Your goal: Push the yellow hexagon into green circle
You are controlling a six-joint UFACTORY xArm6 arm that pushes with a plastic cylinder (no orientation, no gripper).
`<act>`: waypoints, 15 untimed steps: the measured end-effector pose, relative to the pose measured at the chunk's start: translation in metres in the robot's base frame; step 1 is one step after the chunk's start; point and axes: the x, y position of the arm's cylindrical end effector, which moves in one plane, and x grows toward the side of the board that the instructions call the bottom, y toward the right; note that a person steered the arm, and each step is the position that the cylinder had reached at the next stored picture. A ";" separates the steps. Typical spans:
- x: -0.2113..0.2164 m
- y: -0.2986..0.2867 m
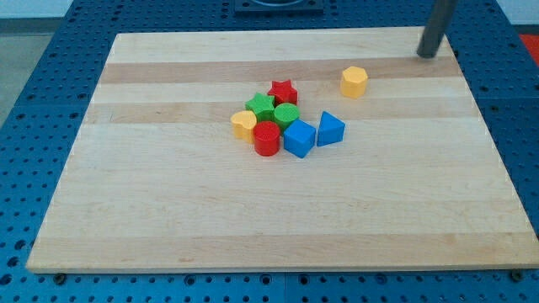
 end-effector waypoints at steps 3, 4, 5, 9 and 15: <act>-0.009 -0.029; 0.005 -0.047; 0.033 -0.073; 0.042 -0.172; 0.041 -0.110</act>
